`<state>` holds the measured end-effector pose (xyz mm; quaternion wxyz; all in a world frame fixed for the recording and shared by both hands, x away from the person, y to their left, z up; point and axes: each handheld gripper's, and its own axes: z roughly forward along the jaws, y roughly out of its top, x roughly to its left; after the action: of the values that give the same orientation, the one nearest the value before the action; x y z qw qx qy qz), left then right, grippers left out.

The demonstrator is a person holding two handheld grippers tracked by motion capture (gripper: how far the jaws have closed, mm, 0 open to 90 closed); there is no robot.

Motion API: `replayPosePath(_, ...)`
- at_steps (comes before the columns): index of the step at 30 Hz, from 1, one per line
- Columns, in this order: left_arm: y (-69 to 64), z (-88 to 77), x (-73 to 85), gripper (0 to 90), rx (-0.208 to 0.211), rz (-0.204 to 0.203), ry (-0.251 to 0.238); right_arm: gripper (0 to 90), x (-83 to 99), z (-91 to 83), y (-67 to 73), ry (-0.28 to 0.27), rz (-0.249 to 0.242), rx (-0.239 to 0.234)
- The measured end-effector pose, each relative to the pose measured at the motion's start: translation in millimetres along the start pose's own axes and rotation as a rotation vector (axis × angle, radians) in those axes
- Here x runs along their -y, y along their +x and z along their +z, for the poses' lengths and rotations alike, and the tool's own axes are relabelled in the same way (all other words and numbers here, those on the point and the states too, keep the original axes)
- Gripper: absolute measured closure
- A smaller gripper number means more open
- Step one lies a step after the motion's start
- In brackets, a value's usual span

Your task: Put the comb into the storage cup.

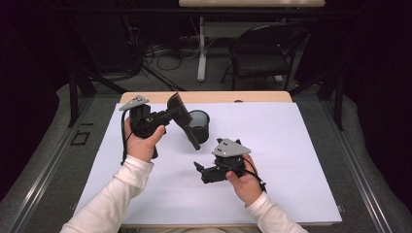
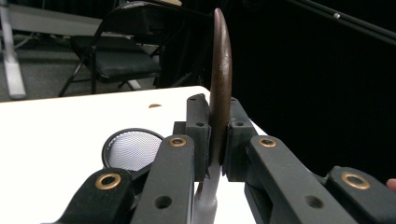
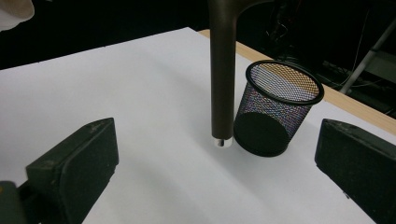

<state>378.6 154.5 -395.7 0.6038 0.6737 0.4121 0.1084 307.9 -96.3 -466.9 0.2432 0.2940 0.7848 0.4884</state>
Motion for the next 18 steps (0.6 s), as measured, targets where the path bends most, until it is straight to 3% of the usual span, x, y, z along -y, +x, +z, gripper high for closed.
replayPosePath(3, -0.9, 1.4, -1.4, 83.8, -0.018, 0.038, -0.022, 0.0, 0.1, 0.0, -0.7, -0.002, 0.001, 0.009)
replayPosePath(18, -2.5, 6.8, -12.2, 83.9, -0.061, 0.102, -0.060, 0.0, 1.2, -0.1, -1.5, 0.004, 0.003, 0.014)
